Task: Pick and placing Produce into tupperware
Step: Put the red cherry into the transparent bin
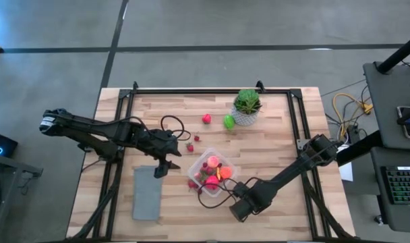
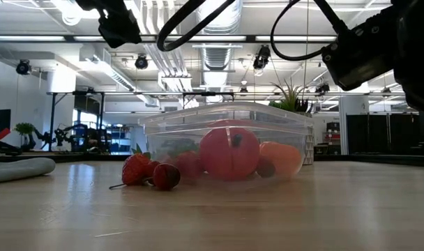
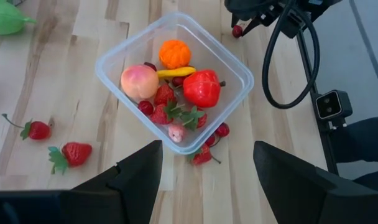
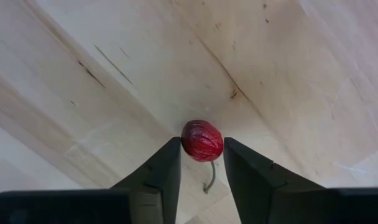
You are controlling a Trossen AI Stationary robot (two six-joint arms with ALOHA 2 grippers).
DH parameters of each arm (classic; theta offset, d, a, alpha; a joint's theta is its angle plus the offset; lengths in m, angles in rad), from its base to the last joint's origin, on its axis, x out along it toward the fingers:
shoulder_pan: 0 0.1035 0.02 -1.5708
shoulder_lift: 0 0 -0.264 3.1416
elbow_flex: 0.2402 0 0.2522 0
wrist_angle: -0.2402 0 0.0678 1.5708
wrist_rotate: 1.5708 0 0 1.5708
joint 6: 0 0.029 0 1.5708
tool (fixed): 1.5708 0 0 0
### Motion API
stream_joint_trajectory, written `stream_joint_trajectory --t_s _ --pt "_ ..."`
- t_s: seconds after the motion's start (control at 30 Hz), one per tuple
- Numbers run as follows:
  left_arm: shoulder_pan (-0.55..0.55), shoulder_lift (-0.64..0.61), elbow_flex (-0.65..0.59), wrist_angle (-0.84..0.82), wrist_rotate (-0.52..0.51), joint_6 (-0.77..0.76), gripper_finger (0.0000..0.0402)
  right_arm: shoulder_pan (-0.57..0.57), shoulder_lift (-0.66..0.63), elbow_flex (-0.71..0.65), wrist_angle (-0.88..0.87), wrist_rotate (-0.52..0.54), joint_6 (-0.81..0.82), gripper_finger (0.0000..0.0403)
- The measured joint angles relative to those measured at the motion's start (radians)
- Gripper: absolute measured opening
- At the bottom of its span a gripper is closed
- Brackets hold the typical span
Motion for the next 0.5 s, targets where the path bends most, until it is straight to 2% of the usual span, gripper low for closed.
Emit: stream_joint_trajectory --t_s 0.5 --pt "0.0 0.0 -0.002 0.009 -0.001 0.0 0.0238 0.0 0.0 -0.012 0.009 0.001 0.0 0.0081"
